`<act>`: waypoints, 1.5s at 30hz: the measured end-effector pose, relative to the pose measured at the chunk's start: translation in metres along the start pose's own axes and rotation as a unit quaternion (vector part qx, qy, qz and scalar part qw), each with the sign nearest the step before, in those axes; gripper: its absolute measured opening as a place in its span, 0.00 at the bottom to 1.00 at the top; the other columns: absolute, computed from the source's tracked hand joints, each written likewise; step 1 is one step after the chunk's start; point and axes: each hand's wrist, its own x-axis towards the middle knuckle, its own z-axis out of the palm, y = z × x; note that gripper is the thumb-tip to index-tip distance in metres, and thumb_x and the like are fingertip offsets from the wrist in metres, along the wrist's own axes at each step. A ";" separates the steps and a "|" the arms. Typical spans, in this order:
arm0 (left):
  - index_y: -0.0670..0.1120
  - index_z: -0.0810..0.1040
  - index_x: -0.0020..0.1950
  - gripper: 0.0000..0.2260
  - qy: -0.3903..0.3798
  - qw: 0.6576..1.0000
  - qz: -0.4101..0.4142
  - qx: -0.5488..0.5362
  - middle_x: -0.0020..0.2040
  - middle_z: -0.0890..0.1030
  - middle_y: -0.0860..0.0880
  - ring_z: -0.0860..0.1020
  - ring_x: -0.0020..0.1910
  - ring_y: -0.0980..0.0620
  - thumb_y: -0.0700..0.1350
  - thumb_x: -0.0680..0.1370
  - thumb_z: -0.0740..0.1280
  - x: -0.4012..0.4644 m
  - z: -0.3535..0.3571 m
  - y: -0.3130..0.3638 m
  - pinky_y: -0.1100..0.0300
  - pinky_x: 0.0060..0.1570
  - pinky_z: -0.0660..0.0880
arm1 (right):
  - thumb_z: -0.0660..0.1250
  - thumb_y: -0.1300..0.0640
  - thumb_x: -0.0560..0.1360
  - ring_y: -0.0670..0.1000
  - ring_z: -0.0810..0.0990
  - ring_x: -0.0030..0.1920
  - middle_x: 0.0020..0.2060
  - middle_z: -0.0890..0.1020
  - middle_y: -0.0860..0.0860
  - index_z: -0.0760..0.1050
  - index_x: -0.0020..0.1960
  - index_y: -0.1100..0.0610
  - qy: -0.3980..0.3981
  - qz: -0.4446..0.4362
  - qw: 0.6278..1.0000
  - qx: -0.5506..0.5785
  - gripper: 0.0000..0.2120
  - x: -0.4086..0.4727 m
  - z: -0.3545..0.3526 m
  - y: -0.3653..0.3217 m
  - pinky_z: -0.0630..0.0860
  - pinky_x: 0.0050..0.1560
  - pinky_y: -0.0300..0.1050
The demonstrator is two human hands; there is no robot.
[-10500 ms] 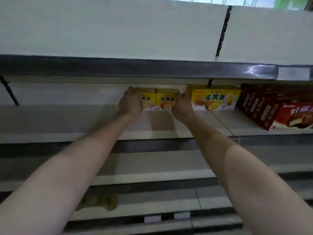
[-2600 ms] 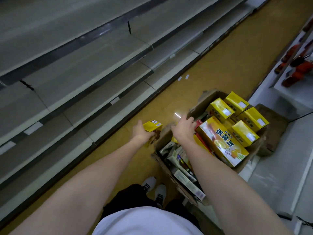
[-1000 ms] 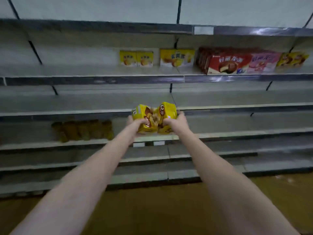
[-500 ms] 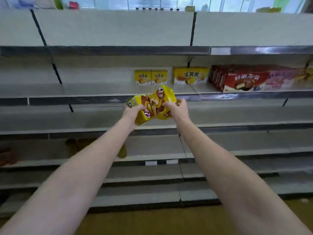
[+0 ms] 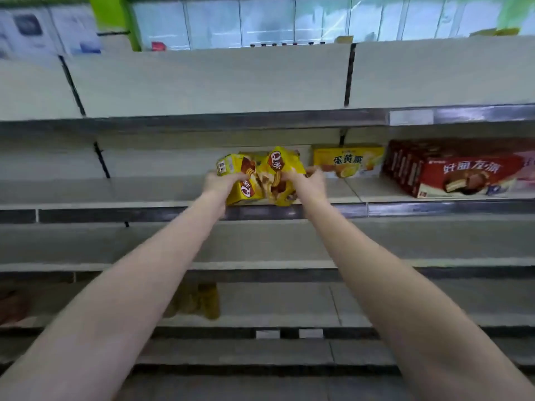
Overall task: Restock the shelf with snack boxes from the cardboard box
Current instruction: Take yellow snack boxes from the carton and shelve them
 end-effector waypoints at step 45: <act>0.44 0.74 0.67 0.30 -0.050 0.871 0.134 0.471 0.64 0.78 0.44 0.77 0.61 0.44 0.53 0.70 0.78 0.187 -0.092 0.000 0.55 0.59 0.75 | 0.82 0.57 0.65 0.51 0.78 0.57 0.56 0.76 0.48 0.69 0.70 0.58 -0.108 -0.096 0.961 -0.234 0.37 0.133 0.158 0.052 0.76 0.54 0.44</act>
